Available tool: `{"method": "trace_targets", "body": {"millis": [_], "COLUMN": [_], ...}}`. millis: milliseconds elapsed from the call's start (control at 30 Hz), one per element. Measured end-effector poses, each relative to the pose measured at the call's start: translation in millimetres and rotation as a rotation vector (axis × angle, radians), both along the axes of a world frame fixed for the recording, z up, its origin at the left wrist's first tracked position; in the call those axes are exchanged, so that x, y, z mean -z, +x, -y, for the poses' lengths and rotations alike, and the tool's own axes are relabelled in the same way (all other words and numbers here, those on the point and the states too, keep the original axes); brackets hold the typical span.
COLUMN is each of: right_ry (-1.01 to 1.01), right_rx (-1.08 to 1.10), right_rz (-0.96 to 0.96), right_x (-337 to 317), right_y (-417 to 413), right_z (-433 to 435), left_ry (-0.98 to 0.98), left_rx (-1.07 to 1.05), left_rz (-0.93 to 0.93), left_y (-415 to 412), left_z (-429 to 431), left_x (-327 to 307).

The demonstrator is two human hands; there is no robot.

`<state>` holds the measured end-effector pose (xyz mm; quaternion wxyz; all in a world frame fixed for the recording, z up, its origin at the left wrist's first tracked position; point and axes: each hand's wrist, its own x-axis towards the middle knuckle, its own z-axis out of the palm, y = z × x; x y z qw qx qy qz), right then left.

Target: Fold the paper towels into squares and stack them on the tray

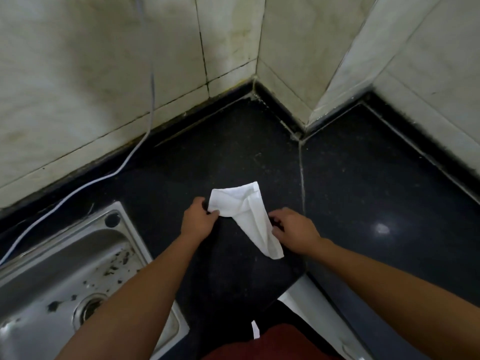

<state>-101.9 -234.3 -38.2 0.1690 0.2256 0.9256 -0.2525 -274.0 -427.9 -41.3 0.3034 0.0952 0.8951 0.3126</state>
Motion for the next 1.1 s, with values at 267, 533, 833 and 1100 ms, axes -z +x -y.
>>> {"method": "trace_targets", "body": {"millis": [267,533,833,1100], "right_ry": [0.029,-0.06,0.034,0.047], "right_rx": [0.019,-0.379,0.089,0.204], "right_rz": [0.11,0.029,0.016,0.104], "right_x": [11,13,10,17], "right_y": [-32,-8,-77,-111], "right_z": [14,38,7,7], "left_ry": [-0.037,-0.006,-0.004,-0.005], "left_rx": [-0.205,-0.335,-0.399,-0.411], "left_rz": [0.115,0.163,0.207,0.182], "left_y": [-13,-35,-27,-29], "left_z": [-9,30,45,43], "left_x": [12,12,13,13]}}
